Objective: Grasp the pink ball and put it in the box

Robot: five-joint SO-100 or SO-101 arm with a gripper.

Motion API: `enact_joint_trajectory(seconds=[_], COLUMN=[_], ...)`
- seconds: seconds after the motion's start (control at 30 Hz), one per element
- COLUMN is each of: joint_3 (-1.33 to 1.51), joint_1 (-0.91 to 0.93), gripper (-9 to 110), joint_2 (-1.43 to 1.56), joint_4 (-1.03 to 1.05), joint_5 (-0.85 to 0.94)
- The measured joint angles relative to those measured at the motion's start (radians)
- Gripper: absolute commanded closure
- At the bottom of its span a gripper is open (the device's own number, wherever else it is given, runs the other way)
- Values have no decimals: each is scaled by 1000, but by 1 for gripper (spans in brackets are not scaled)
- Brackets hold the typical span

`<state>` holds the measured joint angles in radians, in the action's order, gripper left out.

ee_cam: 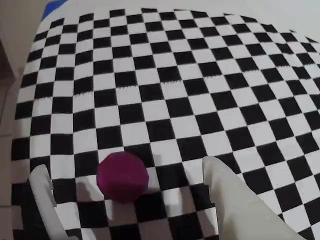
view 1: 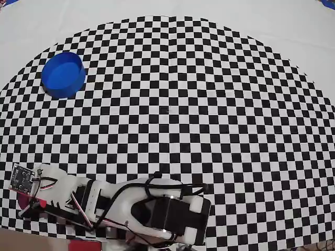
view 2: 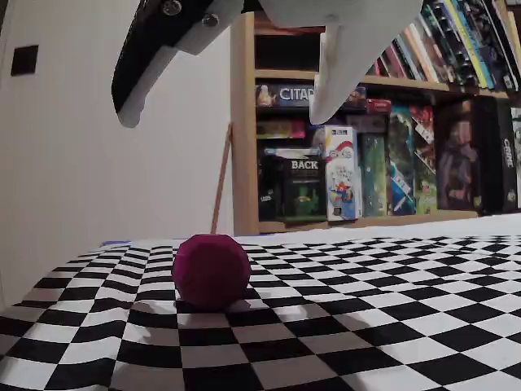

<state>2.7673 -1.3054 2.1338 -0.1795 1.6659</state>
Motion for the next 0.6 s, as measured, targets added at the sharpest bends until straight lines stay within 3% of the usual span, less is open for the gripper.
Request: enact_joint_trajectory(seconds=[0.6], joint_3=[3], joint_1=[-2], gripper=[65], joint_2=[-118], joint_4=[-3], joint_5=[0])
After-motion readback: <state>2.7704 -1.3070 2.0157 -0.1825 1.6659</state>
